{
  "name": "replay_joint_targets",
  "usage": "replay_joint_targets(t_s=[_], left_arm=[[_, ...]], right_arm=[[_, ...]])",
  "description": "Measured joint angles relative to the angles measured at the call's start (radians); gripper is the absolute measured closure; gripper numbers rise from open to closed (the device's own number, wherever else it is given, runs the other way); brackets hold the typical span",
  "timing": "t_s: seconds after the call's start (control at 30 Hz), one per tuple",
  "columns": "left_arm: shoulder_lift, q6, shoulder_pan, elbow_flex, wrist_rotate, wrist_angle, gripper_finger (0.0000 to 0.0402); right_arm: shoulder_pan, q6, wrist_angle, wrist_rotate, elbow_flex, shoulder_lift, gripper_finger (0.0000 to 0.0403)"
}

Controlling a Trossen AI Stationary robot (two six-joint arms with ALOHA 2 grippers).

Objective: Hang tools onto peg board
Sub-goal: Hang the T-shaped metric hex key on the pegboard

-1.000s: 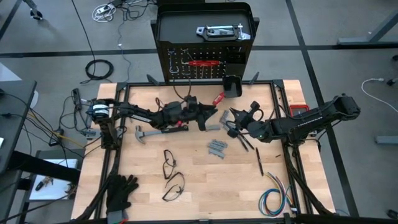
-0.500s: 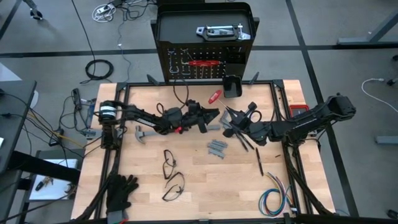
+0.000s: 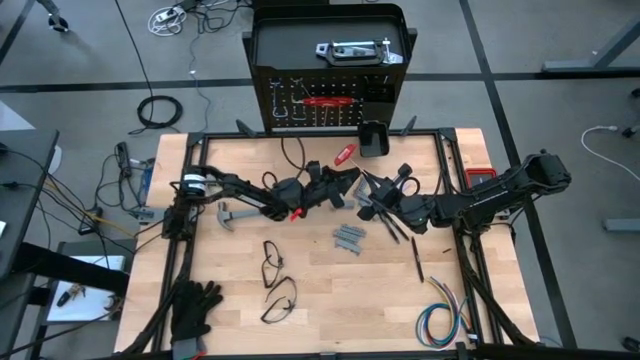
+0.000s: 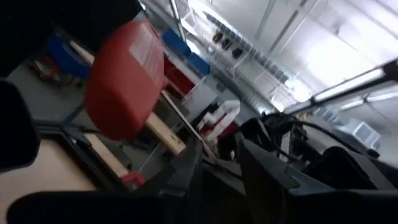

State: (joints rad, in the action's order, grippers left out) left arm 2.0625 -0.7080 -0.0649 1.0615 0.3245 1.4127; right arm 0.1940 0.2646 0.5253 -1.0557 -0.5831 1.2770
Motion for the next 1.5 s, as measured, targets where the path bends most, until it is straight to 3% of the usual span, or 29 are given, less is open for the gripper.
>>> replay_joint_targets(t_s=[0.23,0.33,0.53,0.8,1.13,1.27,1.4,1.5], left_arm=[[0.029,0.075,0.014,0.027,0.086,0.052,0.0296],[0.029,0.128,0.014,0.027,0.101,0.077,0.0315],[0.029,0.139,0.007,0.054,0.022,0.057,0.039],[0.029,0.26,0.006,0.083,-0.016,0.014,0.0399],[0.025,0.233,-0.041,0.007,-0.022,-0.009,0.0401],[0.0,0.228,-0.074,-0.035,-0.074,-0.042,0.0401],[-0.068,0.212,-0.12,-0.089,-0.135,-0.16,0.0401],[-0.122,0.278,-0.132,-0.129,-0.077,-0.277,0.0401]], right_arm=[[0.0,0.0,-0.003,0.0,0.0,0.0,0.0403],[0.0,0.0,-0.006,0.002,0.0,-0.001,0.0403],[-0.014,-0.011,-0.015,0.074,0.001,-0.001,0.0403],[-0.02,-0.014,-0.037,0.088,0.001,-0.003,0.0394],[-0.002,-0.026,-0.073,0.028,0.001,-0.005,0.0301],[0.01,-0.033,-0.08,0.024,0.001,-0.011,0.0265],[0.027,-0.109,-0.138,0.032,0.001,-0.014,0.0236],[0.031,-0.206,-0.218,0.062,0.001,-0.014,0.0223]])
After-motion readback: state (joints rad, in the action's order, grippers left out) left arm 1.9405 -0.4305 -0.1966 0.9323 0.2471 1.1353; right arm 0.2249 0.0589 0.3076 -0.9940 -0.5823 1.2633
